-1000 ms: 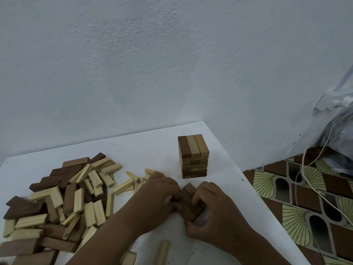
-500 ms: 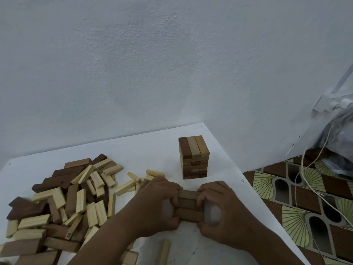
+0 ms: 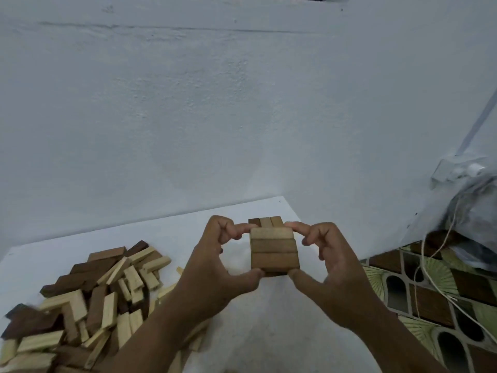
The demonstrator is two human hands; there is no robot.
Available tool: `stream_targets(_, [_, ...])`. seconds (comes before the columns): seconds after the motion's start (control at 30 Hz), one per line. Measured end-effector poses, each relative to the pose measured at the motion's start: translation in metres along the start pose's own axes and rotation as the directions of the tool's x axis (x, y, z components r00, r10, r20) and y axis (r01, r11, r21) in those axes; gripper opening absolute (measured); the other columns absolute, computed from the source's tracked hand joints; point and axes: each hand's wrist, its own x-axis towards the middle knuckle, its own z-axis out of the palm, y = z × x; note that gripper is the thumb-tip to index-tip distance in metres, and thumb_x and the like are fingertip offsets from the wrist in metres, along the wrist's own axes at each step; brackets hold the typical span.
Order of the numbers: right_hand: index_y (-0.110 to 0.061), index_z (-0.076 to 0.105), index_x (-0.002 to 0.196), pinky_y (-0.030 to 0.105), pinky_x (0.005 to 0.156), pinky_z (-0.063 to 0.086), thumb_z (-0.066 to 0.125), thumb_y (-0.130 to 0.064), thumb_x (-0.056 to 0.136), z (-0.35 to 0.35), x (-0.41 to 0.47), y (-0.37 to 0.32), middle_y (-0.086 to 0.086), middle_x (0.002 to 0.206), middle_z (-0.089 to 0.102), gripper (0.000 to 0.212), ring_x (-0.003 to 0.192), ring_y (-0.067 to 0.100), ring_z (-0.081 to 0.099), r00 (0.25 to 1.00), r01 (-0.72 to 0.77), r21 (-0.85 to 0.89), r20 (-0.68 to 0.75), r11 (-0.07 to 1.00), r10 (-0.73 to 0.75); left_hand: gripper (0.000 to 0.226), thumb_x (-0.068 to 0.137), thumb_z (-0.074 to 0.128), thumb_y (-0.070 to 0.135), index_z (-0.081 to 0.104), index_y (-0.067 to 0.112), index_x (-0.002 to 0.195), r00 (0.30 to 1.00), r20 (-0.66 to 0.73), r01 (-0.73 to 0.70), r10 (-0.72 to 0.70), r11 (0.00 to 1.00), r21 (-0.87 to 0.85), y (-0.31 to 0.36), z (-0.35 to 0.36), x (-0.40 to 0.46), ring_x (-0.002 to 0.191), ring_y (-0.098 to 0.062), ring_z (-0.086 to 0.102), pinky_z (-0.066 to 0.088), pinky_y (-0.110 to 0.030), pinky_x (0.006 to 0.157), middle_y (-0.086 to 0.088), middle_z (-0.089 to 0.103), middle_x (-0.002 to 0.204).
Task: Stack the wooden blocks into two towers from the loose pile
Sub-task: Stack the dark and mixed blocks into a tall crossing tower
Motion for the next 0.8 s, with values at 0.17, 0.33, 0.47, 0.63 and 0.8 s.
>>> stream_targets(0.17, [-0.020,0.041,0.095,0.011,0.084,0.035,0.068,0.001,0.079,-0.013,0.036,0.000,-0.024,0.125,0.059,0.038,0.113,-0.004,0.051,0.999,-0.047,0.058,0.027,0.997,0.045,0.055,0.072,0.081,0.022,0.033,0.034,0.097,0.997,-0.041,0.059,-0.060,0.998,-0.030,0.006,0.004,0.027,0.112,0.012,0.049,0.035,0.000,0.081,0.024,0.064,0.122])
stream_targets(0.33, [-0.028,0.043,0.097,0.010,0.083,0.035,0.070,-0.006,0.080,-0.018,0.062,0.012,-0.027,0.125,0.058,0.038,0.112,-0.001,0.051,0.992,-0.073,0.005,0.106,0.997,0.072,0.054,0.075,0.080,0.022,0.032,0.035,0.097,0.991,-0.060,0.117,-0.118,0.993,-0.017,-0.004,0.011,0.044,0.109,0.013,0.049,0.035,-0.008,0.084,0.023,0.063,0.125])
stream_targets(0.47, [-0.028,0.042,0.100,0.016,0.090,0.032,0.069,-0.007,0.081,-0.020,0.072,0.018,-0.027,0.126,0.058,0.039,0.115,-0.008,0.048,0.977,-0.114,-0.009,0.179,0.993,0.113,0.053,0.076,0.080,0.021,0.033,0.033,0.097,0.986,-0.076,0.151,-0.150,0.989,0.004,-0.011,0.015,0.047,0.105,0.021,0.045,0.034,0.001,0.077,0.023,0.062,0.124])
stream_targets(0.63, [-0.028,0.042,0.099,0.021,0.091,0.033,0.070,-0.009,0.078,-0.018,0.074,0.024,-0.026,0.125,0.059,0.040,0.119,-0.003,0.047,0.970,-0.121,-0.026,0.209,0.992,0.124,0.052,0.077,0.080,0.022,0.034,0.030,0.101,0.982,-0.060,0.180,-0.179,0.984,0.013,-0.021,0.018,0.045,0.108,0.020,0.046,0.033,0.006,0.076,0.023,0.061,0.124])
stream_targets(0.8, [-0.028,0.042,0.100,0.021,0.086,0.035,0.071,-0.012,0.078,-0.016,0.071,0.031,-0.030,0.124,0.058,0.040,0.114,-0.002,0.049,0.965,-0.136,-0.053,0.220,0.989,0.145,0.051,0.078,0.079,0.024,0.034,0.030,0.102,0.980,-0.036,0.196,-0.194,0.980,0.030,-0.026,0.022,0.044,0.117,0.010,0.048,0.034,-0.001,0.080,0.023,0.058,0.129])
